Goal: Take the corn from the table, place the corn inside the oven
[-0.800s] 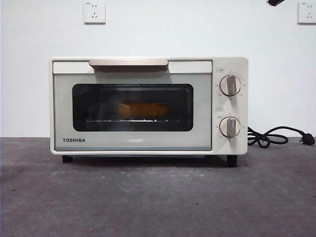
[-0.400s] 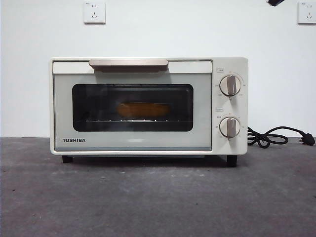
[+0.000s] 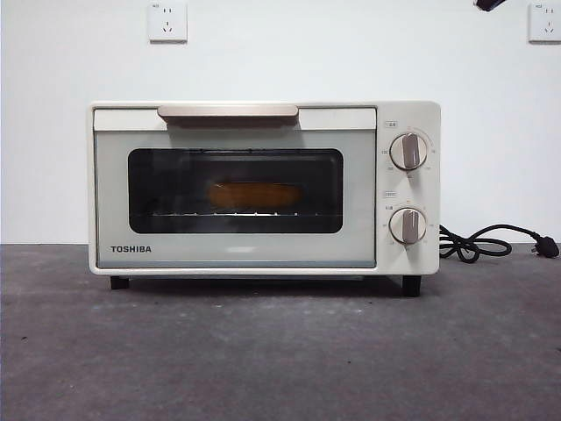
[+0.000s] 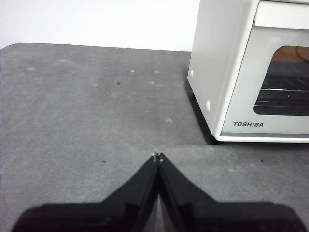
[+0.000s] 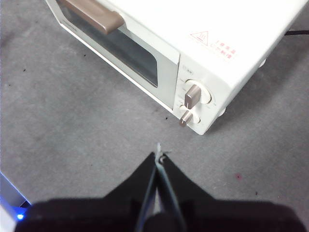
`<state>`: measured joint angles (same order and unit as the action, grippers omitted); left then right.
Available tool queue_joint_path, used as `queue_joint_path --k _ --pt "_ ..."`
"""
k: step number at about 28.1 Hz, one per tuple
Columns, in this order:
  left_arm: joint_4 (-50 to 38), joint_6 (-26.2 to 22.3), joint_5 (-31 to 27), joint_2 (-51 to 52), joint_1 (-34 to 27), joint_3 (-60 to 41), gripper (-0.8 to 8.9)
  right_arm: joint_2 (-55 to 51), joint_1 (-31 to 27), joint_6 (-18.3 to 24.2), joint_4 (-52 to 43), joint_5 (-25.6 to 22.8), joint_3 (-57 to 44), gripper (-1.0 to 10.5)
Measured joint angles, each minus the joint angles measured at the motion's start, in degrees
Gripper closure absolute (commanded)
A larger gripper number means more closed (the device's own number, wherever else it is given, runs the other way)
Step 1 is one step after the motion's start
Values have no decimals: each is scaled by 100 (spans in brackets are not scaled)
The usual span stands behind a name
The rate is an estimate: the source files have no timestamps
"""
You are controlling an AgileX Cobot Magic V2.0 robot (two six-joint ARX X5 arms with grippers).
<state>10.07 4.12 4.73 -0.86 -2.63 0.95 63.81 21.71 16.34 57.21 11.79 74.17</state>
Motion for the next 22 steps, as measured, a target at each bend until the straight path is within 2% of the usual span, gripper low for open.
queue_joint_path --k 22 --pt "-24 -2 -4 -446 0 0 817 0 0 0 2 -4 0 946"
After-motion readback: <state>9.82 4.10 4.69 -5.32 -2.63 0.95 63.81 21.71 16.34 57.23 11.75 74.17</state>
